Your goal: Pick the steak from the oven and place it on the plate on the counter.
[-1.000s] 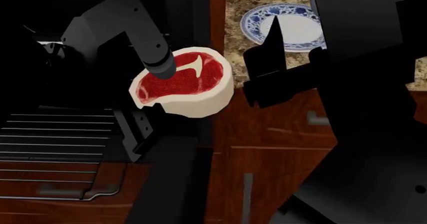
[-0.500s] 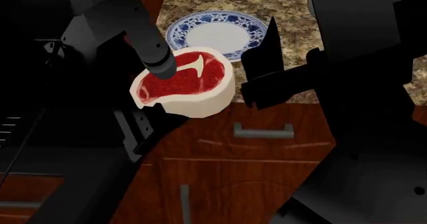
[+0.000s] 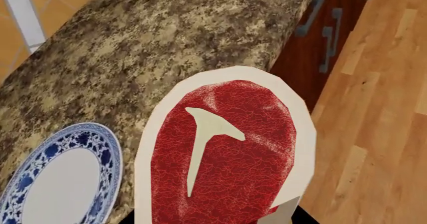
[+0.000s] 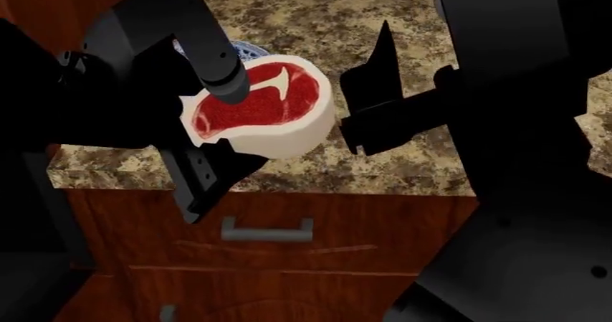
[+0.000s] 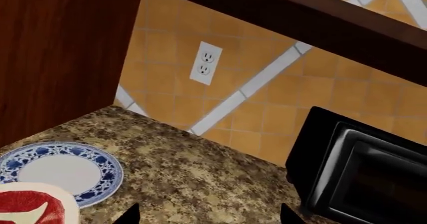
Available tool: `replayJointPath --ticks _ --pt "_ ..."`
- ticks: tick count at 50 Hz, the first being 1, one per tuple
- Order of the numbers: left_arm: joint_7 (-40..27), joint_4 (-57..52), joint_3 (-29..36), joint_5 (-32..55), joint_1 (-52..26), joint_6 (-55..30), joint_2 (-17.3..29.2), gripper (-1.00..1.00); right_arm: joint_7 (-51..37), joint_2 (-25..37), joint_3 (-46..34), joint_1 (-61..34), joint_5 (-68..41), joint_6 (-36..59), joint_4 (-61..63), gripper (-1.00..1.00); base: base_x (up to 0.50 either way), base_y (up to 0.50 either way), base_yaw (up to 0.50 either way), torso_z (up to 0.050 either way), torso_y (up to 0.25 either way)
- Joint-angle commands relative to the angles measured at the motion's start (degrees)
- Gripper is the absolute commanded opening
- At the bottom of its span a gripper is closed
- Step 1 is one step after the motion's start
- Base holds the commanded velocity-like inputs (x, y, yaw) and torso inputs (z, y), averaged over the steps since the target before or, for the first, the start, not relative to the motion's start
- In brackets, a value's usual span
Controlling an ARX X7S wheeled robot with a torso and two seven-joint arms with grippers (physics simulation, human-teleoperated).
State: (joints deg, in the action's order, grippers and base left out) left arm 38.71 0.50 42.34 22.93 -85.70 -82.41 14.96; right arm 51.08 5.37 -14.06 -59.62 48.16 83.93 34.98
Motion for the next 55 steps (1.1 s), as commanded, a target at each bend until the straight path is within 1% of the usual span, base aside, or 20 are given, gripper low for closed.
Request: replayJointPath --ticks 1,11,19,25,41,50,53,55 --pt "-0.6 1.0 -0.5 -0.9 -1.2 0.0 0.0 -1.0 0.4 -0.3 -0.3 -0.3 0.3 -0.3 -0.5 1.0 0.33 -0.33 0.0 0.0 0.0" --pt "-1.1 1.4 -0.4 -1.0 -2.9 -0.2 -0.1 -1.0 0.1 -0.5 -0.1 -0.3 0.2 -0.3 -0.4 1.0 0.34 -0.12 0.0 0.0 0.002" --pt "-2.4 3.1 0.7 -2.5 -6.6 -0.7 -0.6 -1.0 -0.2 -0.8 0.0 -0.1 -0.1 -0.7 -0.5 1.0 0.0 0.0 0.0 0.0 0.001" --pt "-3.0 8.9 1.9 -4.3 -9.2 1.1 -1.1 -1.0 -0.7 -1.1 0.5 -0.1 -0.7 -1.1 -0.5 1.0 0.0 0.0 0.0 0.0 0.0" --pt "-5.2 15.8 3.4 -6.9 -11.5 3.2 -2.2 -1.0 -0.7 -0.7 0.0 -0.9 -0.9 -0.5 -0.7 1.0 0.0 0.0 0.0 0.001 0.001" --pt "-7.1 15.6 2.6 -7.3 -10.4 2.9 -2.1 -1.0 -0.8 -0.6 -0.3 -1.1 -0.9 -0.3 -0.7 1.0 0.0 0.0 0.0 0.0 0.0" --pt "-6.3 17.4 3.1 -7.3 -11.9 3.3 -2.4 -1.0 -0.9 -0.6 -0.4 -1.1 -0.9 -0.4 -0.8 1.0 0.0 0.0 0.0 0.0 0.0" --pt "-7.1 16.8 2.4 -7.3 -10.9 2.8 -2.3 -1.0 -0.8 -0.6 -0.5 -1.0 -0.8 -0.1 -0.5 1.0 0.0 0.0 0.0 0.0 0.005"
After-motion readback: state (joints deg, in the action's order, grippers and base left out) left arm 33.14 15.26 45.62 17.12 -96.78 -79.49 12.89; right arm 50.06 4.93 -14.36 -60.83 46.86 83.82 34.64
